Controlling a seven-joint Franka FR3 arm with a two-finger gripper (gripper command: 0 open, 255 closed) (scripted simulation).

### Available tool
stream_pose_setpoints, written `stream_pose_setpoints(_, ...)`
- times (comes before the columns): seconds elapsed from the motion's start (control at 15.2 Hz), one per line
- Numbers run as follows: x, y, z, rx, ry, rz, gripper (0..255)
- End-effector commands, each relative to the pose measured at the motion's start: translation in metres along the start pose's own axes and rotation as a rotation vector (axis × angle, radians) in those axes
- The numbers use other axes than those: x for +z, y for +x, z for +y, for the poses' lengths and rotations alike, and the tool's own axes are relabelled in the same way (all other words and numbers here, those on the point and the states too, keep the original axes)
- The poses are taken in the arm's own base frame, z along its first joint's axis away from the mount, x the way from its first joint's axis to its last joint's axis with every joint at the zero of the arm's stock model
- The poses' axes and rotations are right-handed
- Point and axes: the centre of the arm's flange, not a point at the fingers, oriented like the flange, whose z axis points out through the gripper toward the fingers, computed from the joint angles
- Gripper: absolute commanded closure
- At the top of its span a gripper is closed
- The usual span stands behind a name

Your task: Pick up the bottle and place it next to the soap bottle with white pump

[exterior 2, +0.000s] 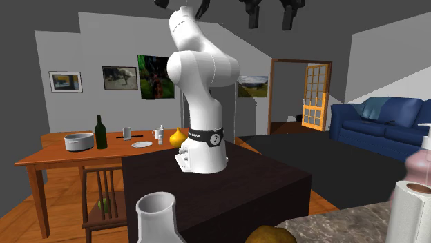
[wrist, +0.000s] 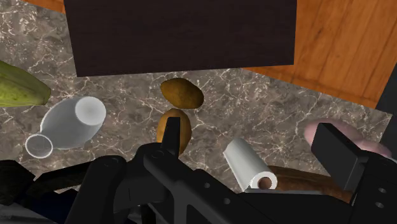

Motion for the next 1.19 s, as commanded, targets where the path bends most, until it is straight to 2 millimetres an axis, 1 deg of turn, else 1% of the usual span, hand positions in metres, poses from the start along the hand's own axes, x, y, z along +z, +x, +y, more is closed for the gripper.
stream_pose_setpoints(0.0,0.0,0.0,0.0,0.0,0.0,0.0,0)
stream_pose_setpoints(1.12,0.122,0.075,0.158,-0.004,-0.056,0.094,0)
